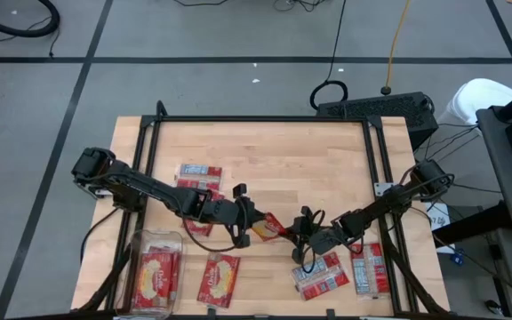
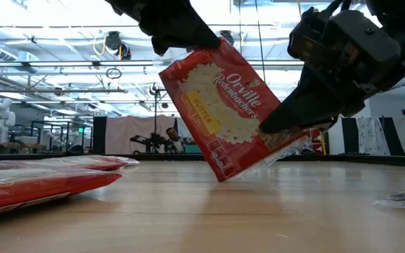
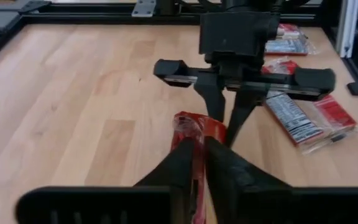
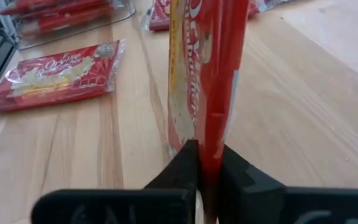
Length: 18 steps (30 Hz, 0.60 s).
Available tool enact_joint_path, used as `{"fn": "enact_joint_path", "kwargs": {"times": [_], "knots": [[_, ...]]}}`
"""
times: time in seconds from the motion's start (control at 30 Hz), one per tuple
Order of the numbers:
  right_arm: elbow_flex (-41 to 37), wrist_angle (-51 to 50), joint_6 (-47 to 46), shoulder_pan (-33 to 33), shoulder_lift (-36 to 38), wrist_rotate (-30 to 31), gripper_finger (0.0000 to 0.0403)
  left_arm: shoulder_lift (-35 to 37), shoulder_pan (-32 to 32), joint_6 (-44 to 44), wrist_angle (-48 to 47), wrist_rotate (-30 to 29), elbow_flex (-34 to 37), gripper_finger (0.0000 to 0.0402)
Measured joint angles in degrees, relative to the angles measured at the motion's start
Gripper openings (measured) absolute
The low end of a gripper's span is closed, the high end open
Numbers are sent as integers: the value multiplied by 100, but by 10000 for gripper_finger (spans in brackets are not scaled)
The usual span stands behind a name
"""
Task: Sort popcorn bags into baskets
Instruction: Put the popcorn bag into the transparent bin
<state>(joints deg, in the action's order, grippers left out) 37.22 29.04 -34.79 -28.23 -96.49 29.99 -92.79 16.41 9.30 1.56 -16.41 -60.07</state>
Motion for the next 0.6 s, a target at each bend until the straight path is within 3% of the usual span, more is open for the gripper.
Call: {"fn": "enact_joint_path", "kwargs": {"times": [0.17, 0.37, 0.5, 0.6], "knots": [[-1, 28, 106, 0, 0, 162, 29, 240, 66, 55, -162, -15, 0, 147], [-1, 36, 261, 0, 0, 186, 10, 583, -63, 219, -388, -272, -10, 259], [-1, 67, 297, 2, 0, 180, 11, 444, -300, 162, -746, 600, -3, 308], [-1, 69, 295, 2, 0, 178, 18, 216, -428, 109, -809, 981, 4, 321]]}}
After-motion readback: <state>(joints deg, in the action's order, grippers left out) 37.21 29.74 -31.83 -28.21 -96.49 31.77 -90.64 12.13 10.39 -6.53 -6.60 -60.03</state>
